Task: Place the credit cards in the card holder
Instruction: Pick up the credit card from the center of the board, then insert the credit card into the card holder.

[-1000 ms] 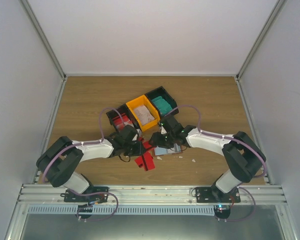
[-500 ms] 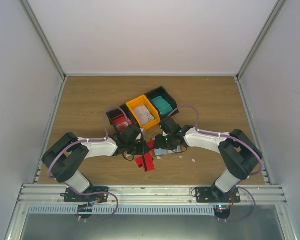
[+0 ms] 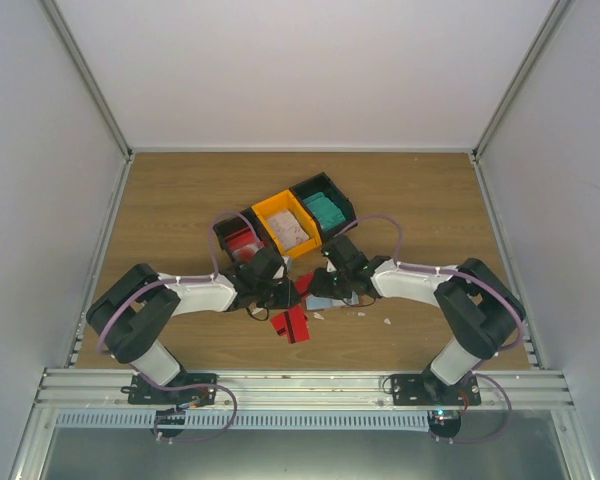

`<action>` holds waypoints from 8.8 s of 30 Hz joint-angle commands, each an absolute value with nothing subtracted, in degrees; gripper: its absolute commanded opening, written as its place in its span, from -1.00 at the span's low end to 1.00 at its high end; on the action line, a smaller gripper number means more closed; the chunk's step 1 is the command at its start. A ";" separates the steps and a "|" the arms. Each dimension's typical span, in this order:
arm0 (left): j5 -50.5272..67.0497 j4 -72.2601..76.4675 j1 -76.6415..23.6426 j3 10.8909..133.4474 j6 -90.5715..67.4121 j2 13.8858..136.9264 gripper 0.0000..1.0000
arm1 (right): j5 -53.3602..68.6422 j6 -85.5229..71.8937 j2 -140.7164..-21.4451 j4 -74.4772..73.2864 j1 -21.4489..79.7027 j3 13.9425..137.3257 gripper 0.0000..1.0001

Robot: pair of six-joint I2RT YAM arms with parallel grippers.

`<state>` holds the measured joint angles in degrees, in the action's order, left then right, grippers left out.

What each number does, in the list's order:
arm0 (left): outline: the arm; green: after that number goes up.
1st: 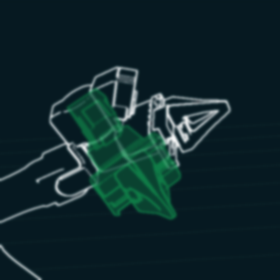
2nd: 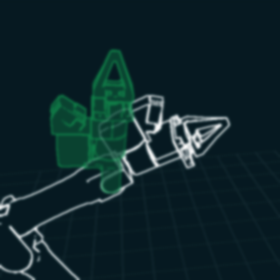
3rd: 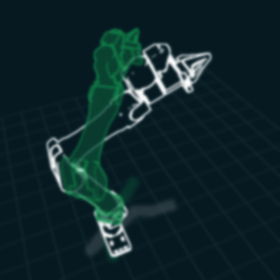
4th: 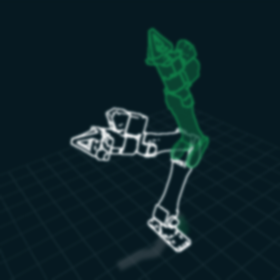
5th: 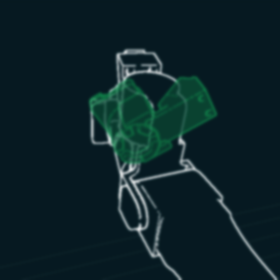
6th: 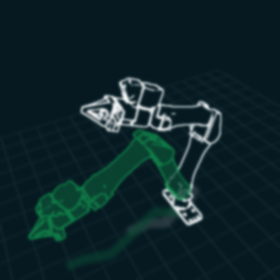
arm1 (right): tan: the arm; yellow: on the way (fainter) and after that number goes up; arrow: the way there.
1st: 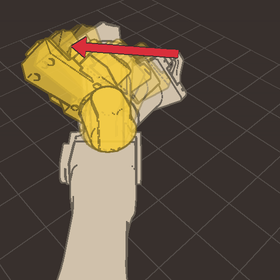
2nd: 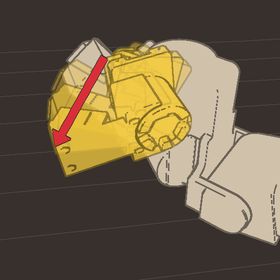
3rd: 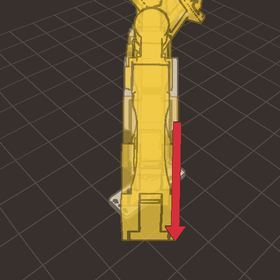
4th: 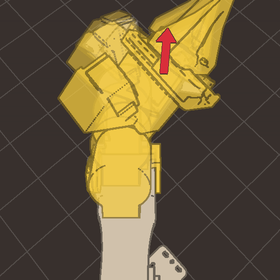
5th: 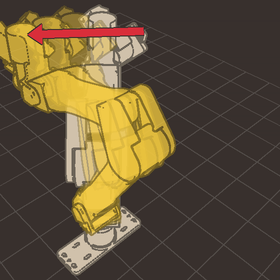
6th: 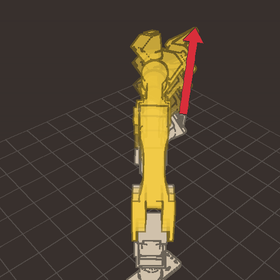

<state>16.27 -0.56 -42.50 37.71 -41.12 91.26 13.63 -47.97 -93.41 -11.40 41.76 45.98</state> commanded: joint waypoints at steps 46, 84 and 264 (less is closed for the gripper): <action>45.92 -18.30 -39.30 45.61 -13.37 58.52 0.24 | 53.55 -23.76 -49.37 -11.71 35.58 34.87 -0.99; 34.76 6.06 -36.70 39.78 -41.52 60.21 -1.00 | 34.86 -42.93 -49.68 12.26 35.52 27.15 -0.02; 20.43 34.88 -48.60 41.45 -68.83 111.14 -0.87 | 8.80 -40.95 -82.60 -14.72 34.85 34.25 -0.06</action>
